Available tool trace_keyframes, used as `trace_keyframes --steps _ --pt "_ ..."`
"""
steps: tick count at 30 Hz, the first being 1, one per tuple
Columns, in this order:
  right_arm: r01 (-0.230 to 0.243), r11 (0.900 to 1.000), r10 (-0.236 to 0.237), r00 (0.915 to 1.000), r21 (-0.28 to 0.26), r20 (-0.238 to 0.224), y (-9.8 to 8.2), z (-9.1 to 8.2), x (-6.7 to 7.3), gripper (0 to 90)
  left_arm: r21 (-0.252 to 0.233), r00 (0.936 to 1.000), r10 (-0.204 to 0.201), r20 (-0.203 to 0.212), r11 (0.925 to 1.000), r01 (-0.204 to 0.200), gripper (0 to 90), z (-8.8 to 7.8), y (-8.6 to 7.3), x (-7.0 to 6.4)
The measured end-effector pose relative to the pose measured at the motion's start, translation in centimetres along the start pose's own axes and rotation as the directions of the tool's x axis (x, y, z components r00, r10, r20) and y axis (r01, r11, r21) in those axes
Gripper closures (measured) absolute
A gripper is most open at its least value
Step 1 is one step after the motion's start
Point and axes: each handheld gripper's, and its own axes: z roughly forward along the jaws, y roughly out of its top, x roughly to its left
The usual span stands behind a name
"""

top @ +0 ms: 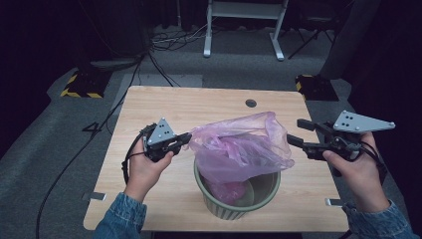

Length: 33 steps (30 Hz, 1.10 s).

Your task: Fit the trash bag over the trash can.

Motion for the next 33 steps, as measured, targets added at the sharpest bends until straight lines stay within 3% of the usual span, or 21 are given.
trace_keyframes --steps 3,5,9,10,12,19,25,29,33 --pt "-0.017 0.999 0.018 0.9984 0.028 -0.053 -0.3 1.1 0.6 33.9 -0.003 1.0 0.004 -0.001 1.0 -0.004 87.6 0.0 0.2 -0.2" --pt "-0.027 0.998 0.031 0.9962 0.049 -0.081 -0.5 2.1 0.9 36.6 -0.004 0.9999 0.012 0.0 0.9999 -0.012 87.7 0.1 0.3 -0.3" --pt "0.001 0.991 0.006 0.9985 0.134 -0.054 -0.9 3.6 1.0 78.3 0.0 0.9999 0.011 -0.004 0.9999 -0.011 87.7 0.1 0.3 -0.3" --pt "0.007 0.988 -0.001 0.9992 0.157 -0.041 -0.9 3.9 0.9 84.3 0.003 0.9999 0.009 -0.007 1.0 -0.009 87.7 0.2 0.2 -0.2" --pt "0.014 0.98 -0.014 0.9999 0.199 -0.001 -1.3 4.5 0.4 87.7 0.01 0.9999 -0.007 -0.009 0.9999 0.007 87.7 0.4 0.0 0.2" --pt "-0.042 0.951 0.025 0.998 0.306 0.059 -4.1 6.2 -1.9 89.5 0.084 0.9992 -0.032 -0.023 0.9959 0.034 88.5 1.6 -1.5 1.0" --pt "-0.041 0.918 0.022 0.9984 0.394 0.052 -7.0 7.3 -2.3 90.0 0.147 0.9988 -0.043 -0.024 0.988 0.047 89.6 2.3 -2.7 1.2" --pt "-0.033 0.912 0.026 0.9994 0.409 0.021 -8.2 6.9 -1.8 90.0 0.185 0.9986 -0.047 -0.024 0.9815 0.051 89.9 2.3 -3.9 1.1" --pt "-0.037 0.922 0.042 0.9991 0.386 -0.004 -9.2 5.4 -1.4 90.0 0.148 0.9962 -0.087 0.002 0.9853 0.086 89.9 1.3 -5.1 1.2"
